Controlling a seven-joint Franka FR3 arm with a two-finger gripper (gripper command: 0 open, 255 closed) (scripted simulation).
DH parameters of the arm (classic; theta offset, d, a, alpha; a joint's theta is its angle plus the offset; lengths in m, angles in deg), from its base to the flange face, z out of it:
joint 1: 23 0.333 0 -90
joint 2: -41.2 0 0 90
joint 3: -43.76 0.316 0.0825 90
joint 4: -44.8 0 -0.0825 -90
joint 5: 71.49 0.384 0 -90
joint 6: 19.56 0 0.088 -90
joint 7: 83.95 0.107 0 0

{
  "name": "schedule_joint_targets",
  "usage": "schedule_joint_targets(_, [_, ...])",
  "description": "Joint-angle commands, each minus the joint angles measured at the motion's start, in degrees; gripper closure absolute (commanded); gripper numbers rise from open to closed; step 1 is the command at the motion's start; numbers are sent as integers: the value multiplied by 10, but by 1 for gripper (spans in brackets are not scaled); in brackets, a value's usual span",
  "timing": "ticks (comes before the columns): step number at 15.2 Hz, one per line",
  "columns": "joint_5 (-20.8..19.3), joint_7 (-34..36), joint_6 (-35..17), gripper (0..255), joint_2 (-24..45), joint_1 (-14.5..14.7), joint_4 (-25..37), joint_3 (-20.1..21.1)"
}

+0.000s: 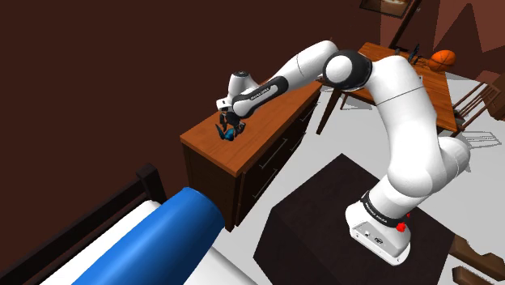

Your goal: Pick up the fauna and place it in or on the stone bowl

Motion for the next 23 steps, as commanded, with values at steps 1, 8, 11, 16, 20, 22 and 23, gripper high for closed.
schedule_joint_targets(1, [2,-1,5,255,-9,-2,-5,3])
schedule_joint_targets(8, [12,-4,31,255,-51,-12,-22,16])
schedule_joint_targets(11, [17,-6,42,255,-68,-17,-27,22])
schedule_joint_targets(16, [25,-9,63,255,-95,-23,-33,31])
schedule_joint_targets(20, [33,-13,81,255,-115,-28,-36,38])
schedule_joint_targets(22, [36,-14,91,255,-125,-31,-36,42])
schedule_joint_targets(23, [38,-15,95,255,-129,-32,-36,44])
